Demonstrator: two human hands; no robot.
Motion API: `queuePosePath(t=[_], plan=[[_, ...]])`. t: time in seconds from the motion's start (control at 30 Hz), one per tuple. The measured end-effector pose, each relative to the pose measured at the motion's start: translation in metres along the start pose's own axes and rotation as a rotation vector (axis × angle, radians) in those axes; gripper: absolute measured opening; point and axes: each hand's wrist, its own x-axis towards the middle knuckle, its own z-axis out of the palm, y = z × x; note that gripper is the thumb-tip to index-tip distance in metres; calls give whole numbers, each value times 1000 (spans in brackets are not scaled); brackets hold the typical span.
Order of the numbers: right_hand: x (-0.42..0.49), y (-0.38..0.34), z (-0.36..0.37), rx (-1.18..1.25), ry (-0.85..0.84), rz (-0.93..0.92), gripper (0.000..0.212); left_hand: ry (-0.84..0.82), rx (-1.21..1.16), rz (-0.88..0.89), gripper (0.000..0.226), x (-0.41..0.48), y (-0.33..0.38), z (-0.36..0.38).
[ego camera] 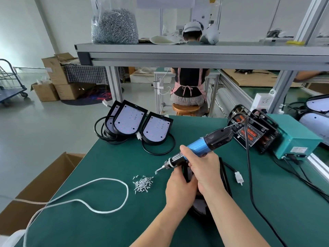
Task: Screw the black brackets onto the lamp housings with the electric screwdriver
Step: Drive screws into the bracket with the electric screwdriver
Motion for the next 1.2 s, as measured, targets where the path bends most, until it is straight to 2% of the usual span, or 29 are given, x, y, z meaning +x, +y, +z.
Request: queuePosePath(t=[0.2,0.27,0.37,0.47,0.57,0.73,1.07,1.2], plan=[[1,-8,-9,114,44,-4,17,18,-35,10,53,-2,-2,0],[1,-12,-11,168,74,0,18,108,-93,21,46,-5,-5,-4],[4,-18,-16,223,116,10,21,300,-235,-11,16,-5,-12,-17],[5,-21,-21,248,127,19,22,385,-364,-69,25,3,-16,-31],[3,-21,-23,258,127,44,22,345,-402,-115,35,15,-19,-41],[-1,-21,-25,261,124,64,22,270,-450,-84,9,23,-22,-48],[0,-23,-38,202,160,17,23,237,-256,74,27,20,-25,-45],[-1,-25,-43,175,171,-8,22,221,-235,99,27,18,-25,-41]])
